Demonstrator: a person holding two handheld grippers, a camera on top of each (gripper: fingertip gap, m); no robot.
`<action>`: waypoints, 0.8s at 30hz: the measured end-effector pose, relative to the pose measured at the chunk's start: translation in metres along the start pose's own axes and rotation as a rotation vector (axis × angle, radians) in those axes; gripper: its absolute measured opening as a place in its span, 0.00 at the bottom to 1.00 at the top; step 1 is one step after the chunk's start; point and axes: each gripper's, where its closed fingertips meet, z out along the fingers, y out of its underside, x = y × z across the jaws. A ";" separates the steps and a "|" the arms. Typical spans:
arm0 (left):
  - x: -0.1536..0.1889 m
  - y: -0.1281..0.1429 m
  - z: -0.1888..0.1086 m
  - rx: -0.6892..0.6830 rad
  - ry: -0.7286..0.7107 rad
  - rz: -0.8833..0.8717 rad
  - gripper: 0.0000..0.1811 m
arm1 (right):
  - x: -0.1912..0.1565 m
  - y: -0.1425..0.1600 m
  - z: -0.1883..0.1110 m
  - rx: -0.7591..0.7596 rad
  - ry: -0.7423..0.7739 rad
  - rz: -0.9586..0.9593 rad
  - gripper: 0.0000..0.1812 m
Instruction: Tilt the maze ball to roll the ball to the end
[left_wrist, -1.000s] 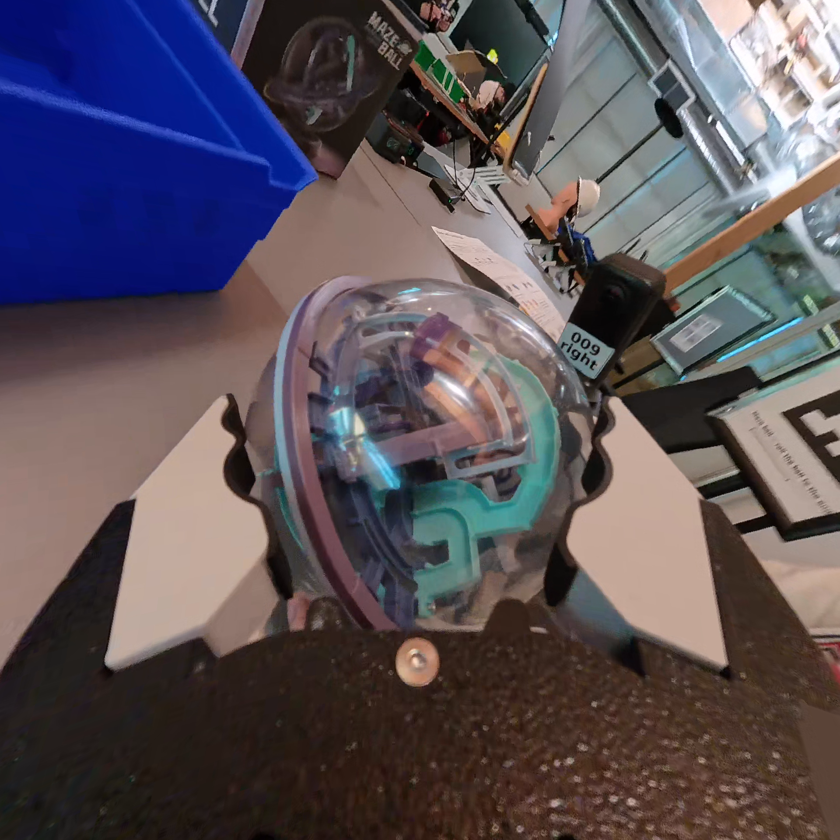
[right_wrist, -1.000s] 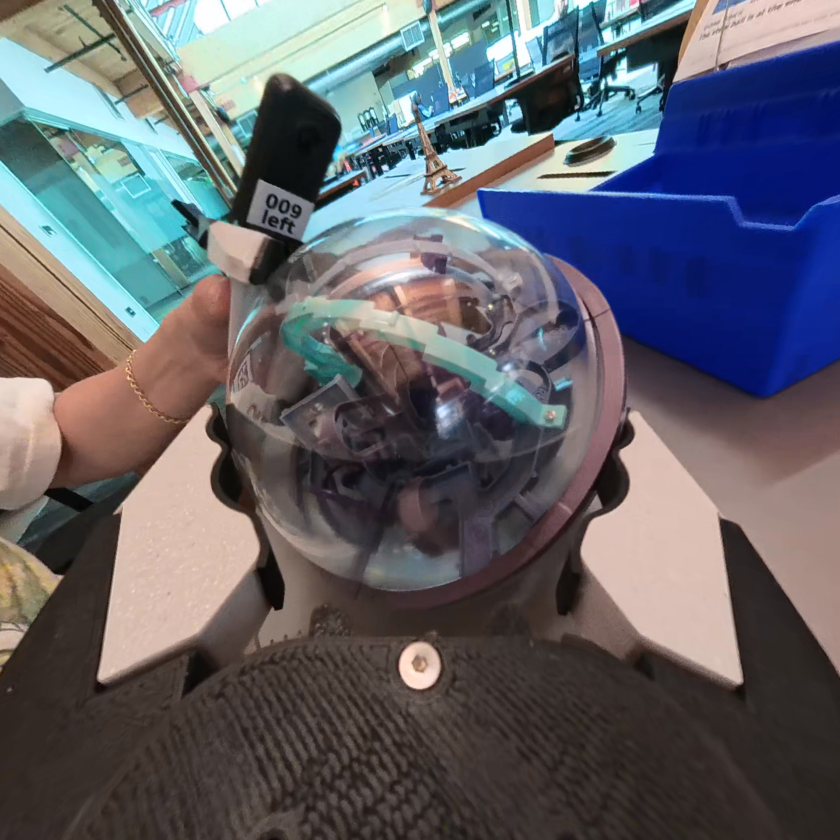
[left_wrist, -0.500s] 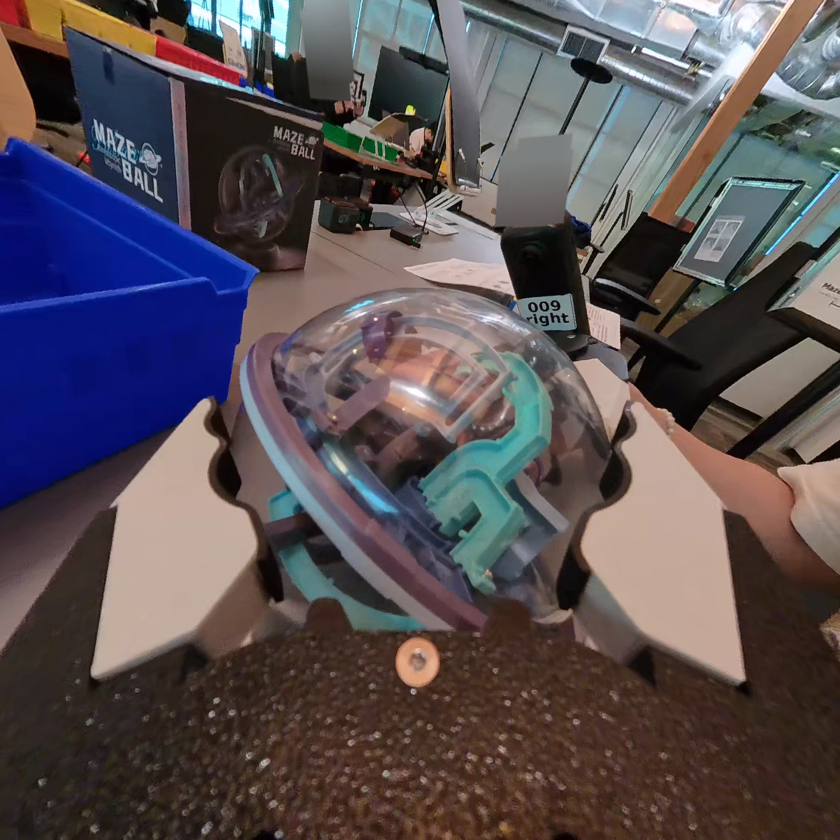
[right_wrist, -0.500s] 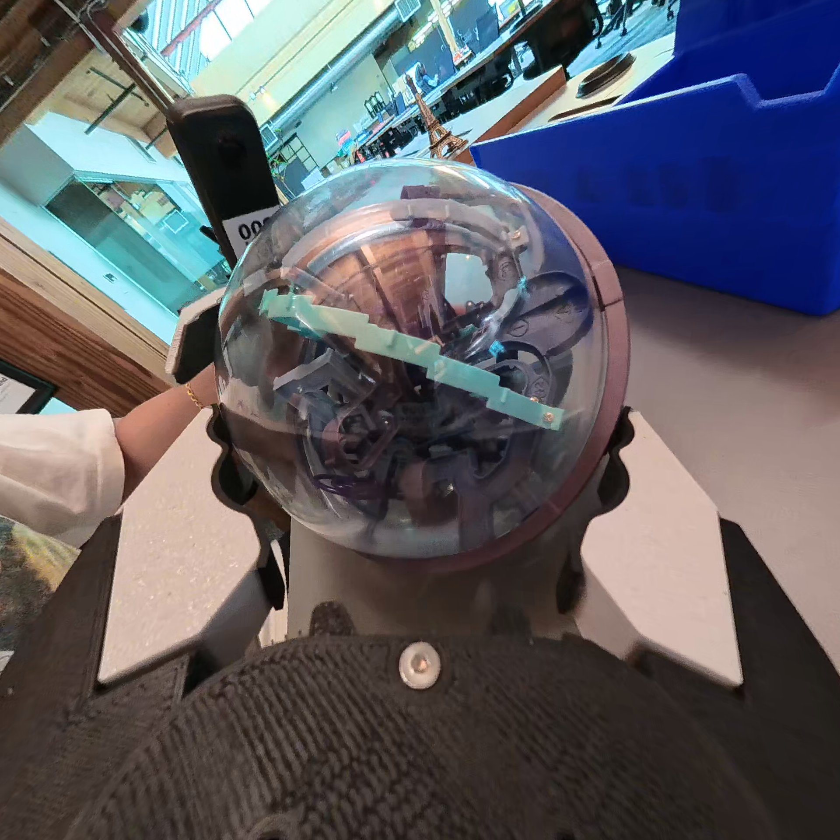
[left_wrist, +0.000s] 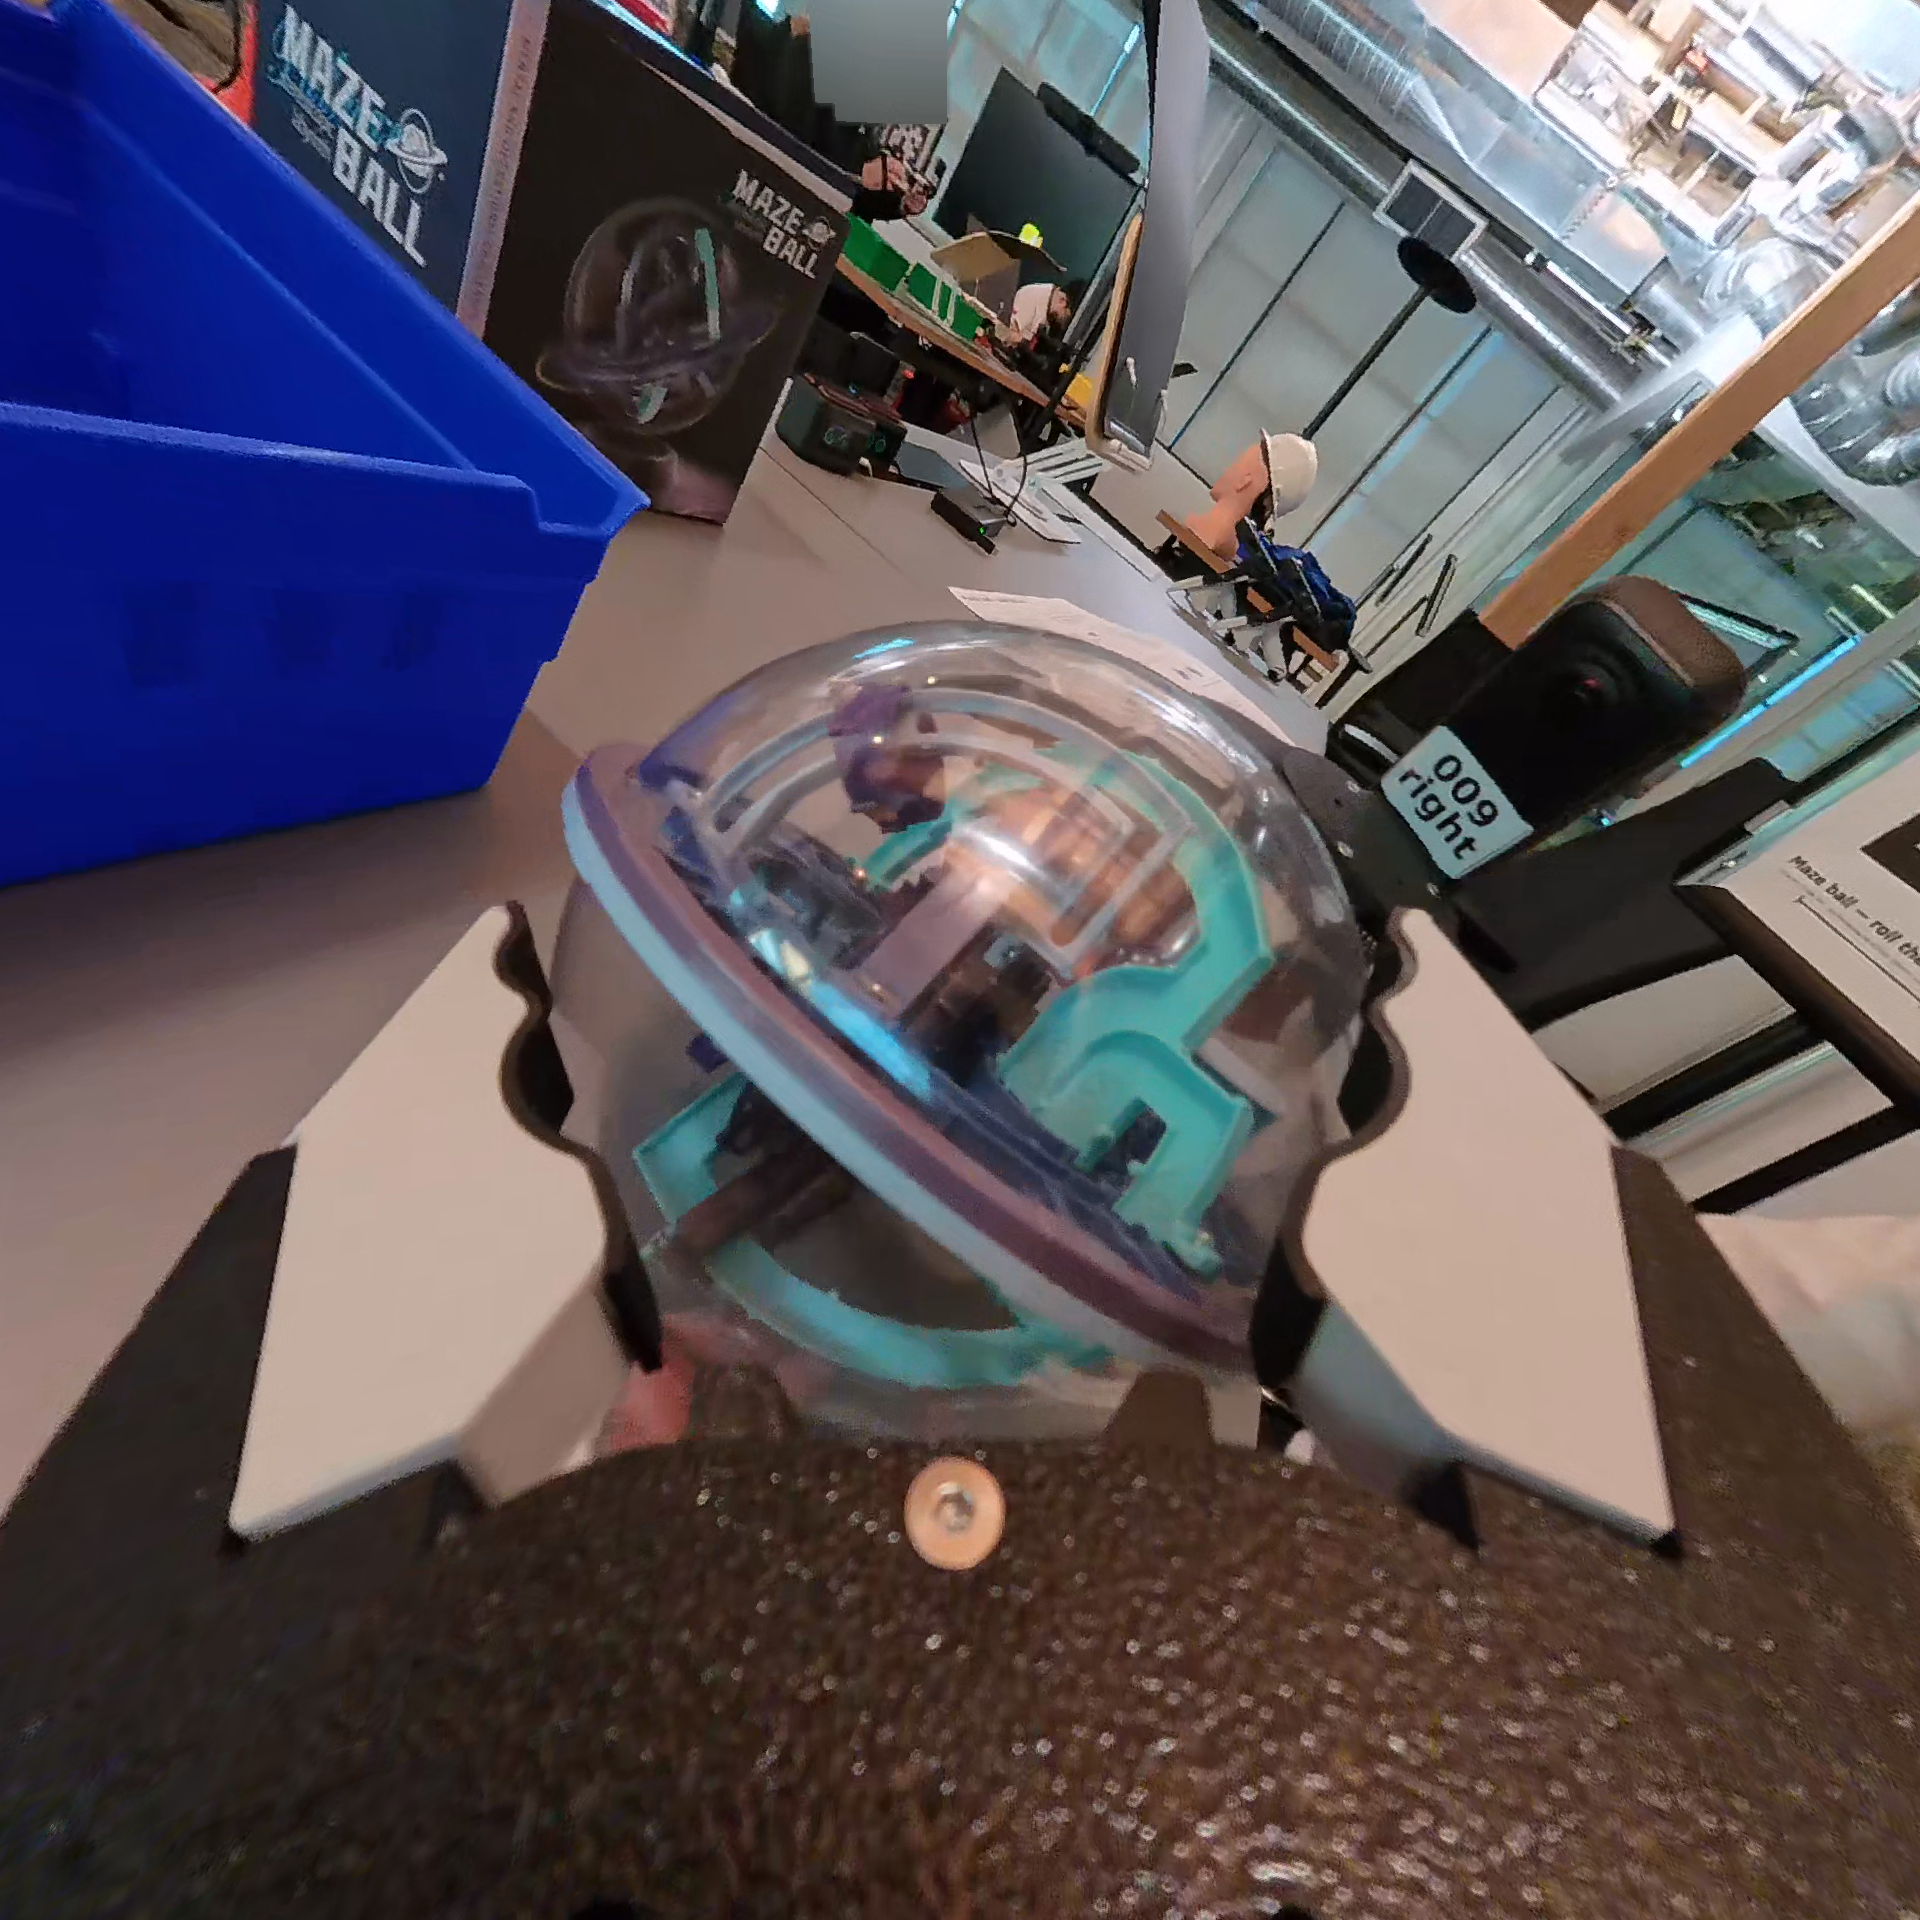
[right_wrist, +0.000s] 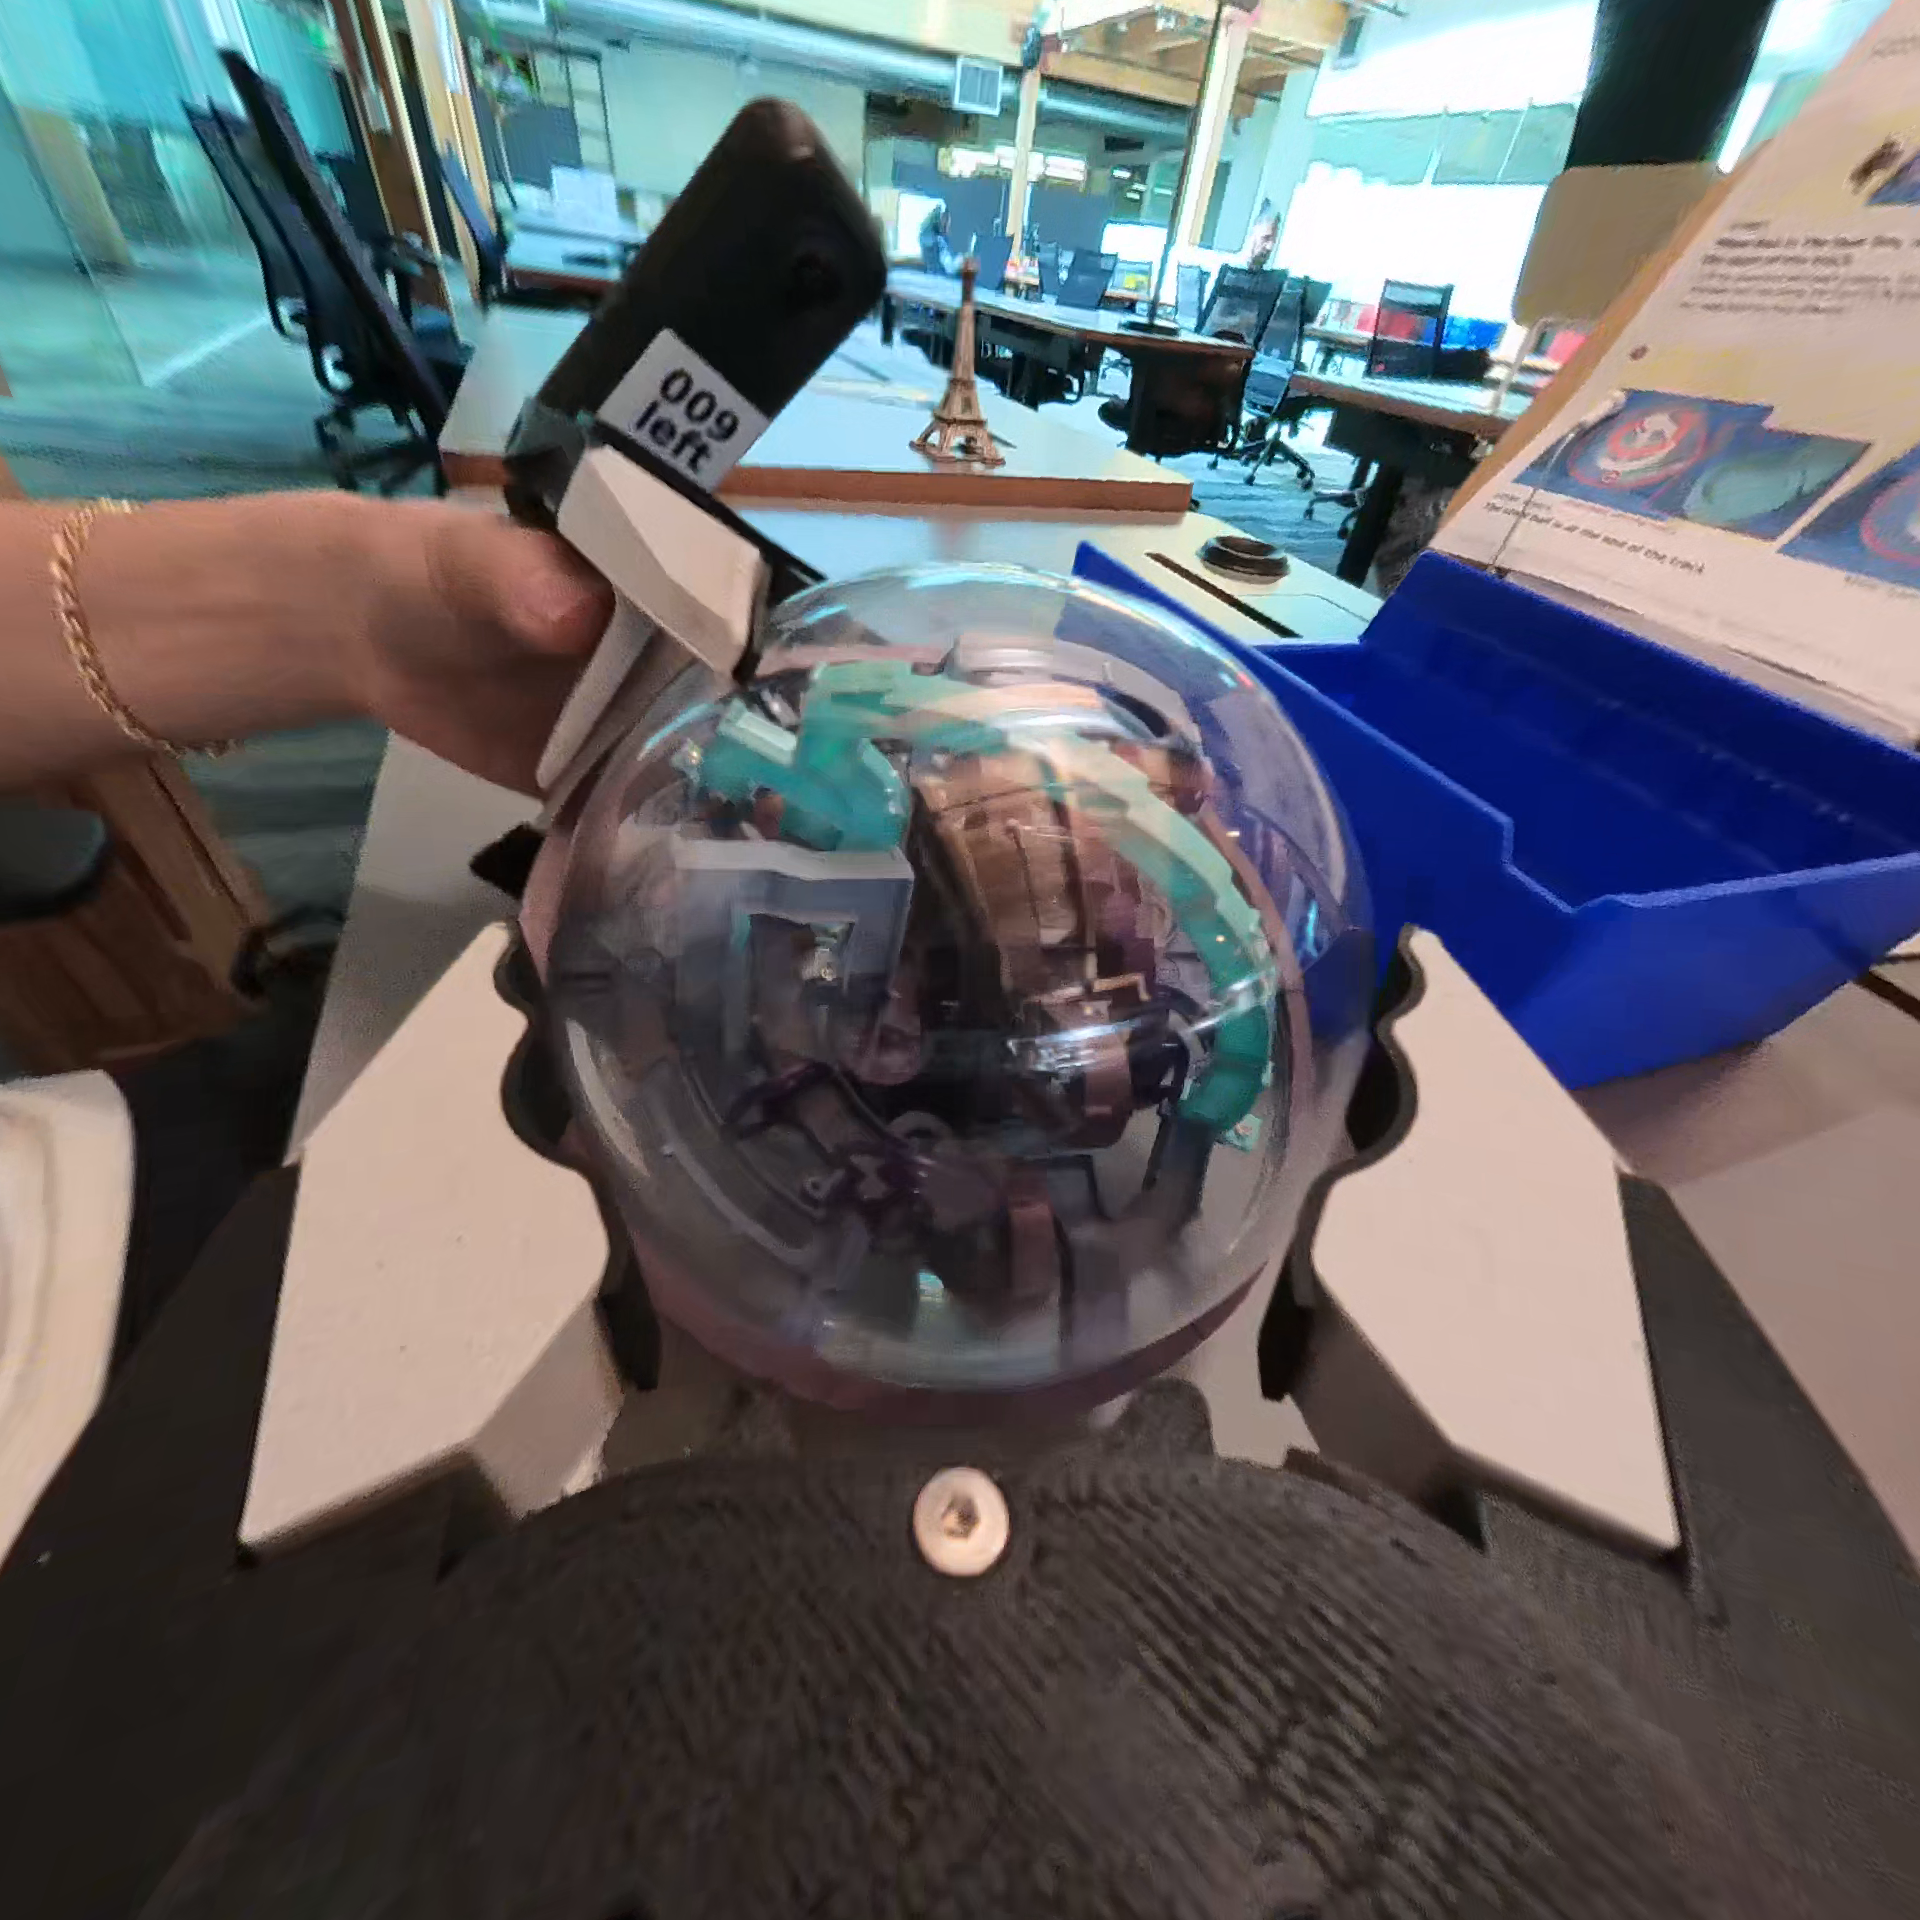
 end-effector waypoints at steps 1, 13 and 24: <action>0.002 0.003 0.000 -0.016 0.012 0.002 0.83 | -0.002 0.001 0.001 -0.011 0.002 -0.018 0.85; 0.015 0.001 -0.014 -0.135 0.140 0.604 0.84 | -0.006 0.010 0.006 -0.081 0.007 -0.125 0.83; 0.013 0.018 -0.012 -0.460 0.204 0.855 0.84 | -0.008 0.013 0.012 -0.097 0.005 -0.135 0.82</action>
